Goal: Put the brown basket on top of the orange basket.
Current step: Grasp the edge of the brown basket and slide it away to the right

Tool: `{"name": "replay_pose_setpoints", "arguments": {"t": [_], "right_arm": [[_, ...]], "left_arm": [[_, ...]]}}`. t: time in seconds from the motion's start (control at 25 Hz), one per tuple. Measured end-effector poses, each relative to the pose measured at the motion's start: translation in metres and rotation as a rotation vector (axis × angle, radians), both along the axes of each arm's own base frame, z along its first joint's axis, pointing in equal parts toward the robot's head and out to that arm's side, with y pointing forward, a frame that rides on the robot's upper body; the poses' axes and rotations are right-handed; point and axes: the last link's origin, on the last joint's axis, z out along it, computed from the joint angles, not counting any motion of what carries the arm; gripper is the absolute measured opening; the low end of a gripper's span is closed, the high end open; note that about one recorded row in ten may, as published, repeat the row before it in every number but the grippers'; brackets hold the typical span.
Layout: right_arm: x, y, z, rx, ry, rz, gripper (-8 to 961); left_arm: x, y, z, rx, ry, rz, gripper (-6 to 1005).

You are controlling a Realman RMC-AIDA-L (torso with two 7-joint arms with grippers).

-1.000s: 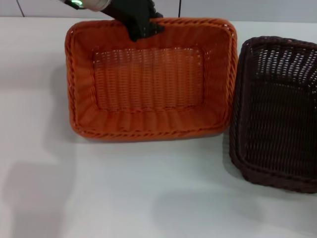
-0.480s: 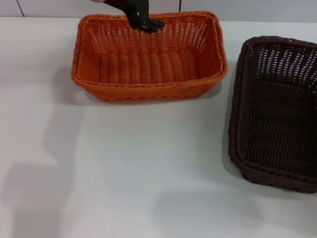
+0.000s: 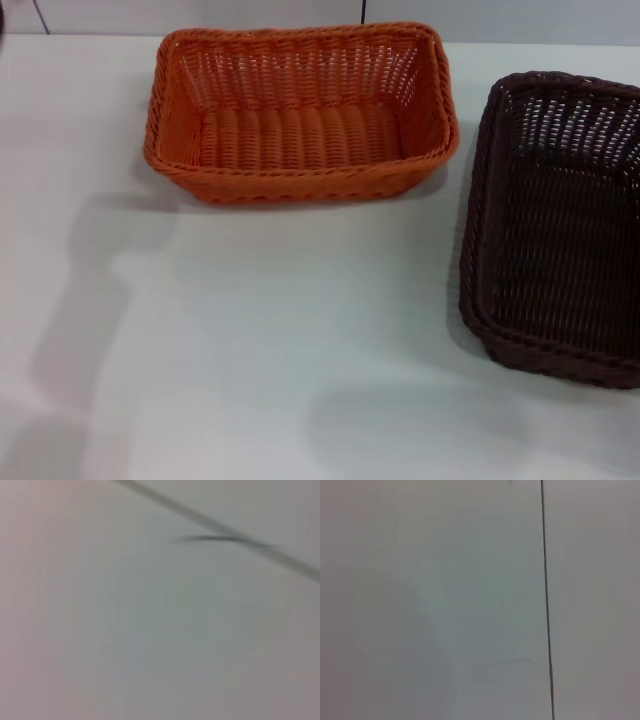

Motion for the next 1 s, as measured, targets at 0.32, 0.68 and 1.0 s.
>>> {"name": "replay_pose_setpoints", "arguments": {"t": [0.32, 0.68, 1.0], "right_arm": [[-0.015, 0.001, 0.003, 0.042, 0.034, 0.057, 765], [-0.066, -0.015, 0.009, 0.133, 0.093, 0.313, 765], [-0.133, -0.007, 0.015, -0.012, 0.192, 0.555, 764]], "left_arm": [[-0.073, -0.095, 0.053, 0.394, -0.736, -0.322, 758], [-0.221, -0.167, 0.042, 0.394, -1.251, -0.235, 759], [-0.259, -0.197, 0.025, 0.429, -1.198, -0.052, 755]]}}
